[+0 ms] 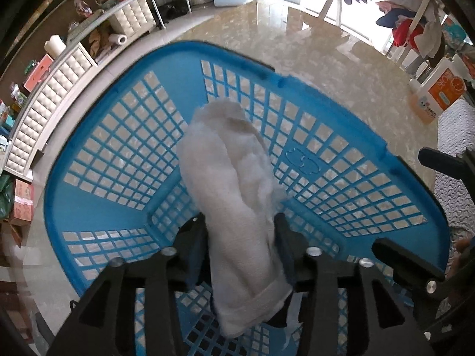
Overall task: Organize soft objects
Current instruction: 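Lower the white mesh cloth into the basket and open the left tool, then reach the right tool to the black square cloth and grasp it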
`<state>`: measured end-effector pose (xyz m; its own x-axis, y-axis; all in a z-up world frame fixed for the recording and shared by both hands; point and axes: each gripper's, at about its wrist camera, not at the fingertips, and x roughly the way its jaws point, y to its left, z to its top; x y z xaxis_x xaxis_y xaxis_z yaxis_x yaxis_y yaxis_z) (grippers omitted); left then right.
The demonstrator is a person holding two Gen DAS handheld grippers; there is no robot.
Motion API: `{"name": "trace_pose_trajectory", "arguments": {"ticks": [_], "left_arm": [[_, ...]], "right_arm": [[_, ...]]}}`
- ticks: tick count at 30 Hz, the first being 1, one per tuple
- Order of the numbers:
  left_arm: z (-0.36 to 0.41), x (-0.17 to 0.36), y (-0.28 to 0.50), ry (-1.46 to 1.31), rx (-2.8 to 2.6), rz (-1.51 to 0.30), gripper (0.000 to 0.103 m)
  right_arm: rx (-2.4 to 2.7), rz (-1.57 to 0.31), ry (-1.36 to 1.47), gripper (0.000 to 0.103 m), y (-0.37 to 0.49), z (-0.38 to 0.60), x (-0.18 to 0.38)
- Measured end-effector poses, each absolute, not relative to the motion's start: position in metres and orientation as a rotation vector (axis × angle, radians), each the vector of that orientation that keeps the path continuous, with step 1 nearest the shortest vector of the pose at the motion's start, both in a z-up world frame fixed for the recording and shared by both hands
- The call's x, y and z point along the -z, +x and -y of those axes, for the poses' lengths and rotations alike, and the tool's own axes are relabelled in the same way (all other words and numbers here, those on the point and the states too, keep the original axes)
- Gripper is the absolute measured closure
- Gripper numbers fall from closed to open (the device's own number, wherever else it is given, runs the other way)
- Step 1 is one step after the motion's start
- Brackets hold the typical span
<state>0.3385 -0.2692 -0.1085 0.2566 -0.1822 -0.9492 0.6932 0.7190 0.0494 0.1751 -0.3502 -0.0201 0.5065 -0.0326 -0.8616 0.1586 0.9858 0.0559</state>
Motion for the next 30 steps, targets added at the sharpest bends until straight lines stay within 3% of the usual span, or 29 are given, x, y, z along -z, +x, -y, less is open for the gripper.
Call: {"name": "trace_pose_trajectory", "arguments": {"ticks": [6, 16, 20, 30], "left_arm": [[0.262, 0.091, 0.320, 0.557, 0.601, -1.098, 0.034], [0.237, 0.037, 0.275, 0.523, 0.590, -0.989, 0.032], [0.221, 0.016, 0.256, 0.516, 0.536, -0.952, 0.021], [0.175, -0.026, 0.215, 0.392, 0.508, -0.876, 0.017]], "right_arm": [[0.108, -1.016, 0.138, 0.000, 0.169, 0.348, 0.011], [0.107, -0.975, 0.125, 0.000, 0.149, 0.340, -0.015], [0.097, -0.950, 0.127, 0.000, 0.142, 0.336, -0.027], [0.044, -0.880, 0.082, 0.000, 0.118, 0.307, -0.057]]}}
